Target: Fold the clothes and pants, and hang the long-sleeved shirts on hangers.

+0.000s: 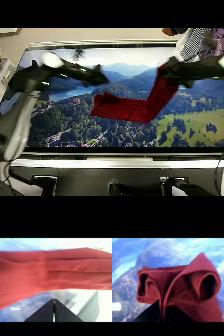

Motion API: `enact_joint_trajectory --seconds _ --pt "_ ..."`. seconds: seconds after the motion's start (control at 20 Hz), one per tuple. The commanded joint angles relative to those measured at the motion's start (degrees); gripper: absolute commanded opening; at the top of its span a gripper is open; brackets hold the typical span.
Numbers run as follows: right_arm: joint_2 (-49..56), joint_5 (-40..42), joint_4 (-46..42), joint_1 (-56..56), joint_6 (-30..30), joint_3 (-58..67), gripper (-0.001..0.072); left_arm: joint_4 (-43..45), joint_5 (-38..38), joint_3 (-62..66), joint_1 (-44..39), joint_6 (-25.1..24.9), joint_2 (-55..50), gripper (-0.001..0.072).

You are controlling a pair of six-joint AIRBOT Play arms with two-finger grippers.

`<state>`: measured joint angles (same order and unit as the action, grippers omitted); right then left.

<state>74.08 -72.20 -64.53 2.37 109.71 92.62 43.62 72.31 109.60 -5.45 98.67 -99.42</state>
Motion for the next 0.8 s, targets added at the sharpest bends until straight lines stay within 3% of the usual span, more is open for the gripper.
enact_joint_trajectory --seconds 0.0,0.2,0.45,0.75 --pt "4.39 7.82 -3.10 11.10 7.52 -0.02 0.0028 18.36 11.58 0.00 10.43 1.05 10.51 0.0020" --pt "11.52 14.43 -3.65 20.15 12.90 -0.02 0.0028 28.48 17.46 0.00 18.36 0.81 16.65 0.0021" --pt "20.44 24.63 -3.61 25.73 18.75 -0.02 0.0028 29.77 19.41 0.00 22.51 0.76 18.49 0.0022" --pt "23.37 28.72 -3.63 26.12 22.10 -0.02 0.0053 29.94 19.30 -0.02 22.51 0.35 18.45 0.0022"
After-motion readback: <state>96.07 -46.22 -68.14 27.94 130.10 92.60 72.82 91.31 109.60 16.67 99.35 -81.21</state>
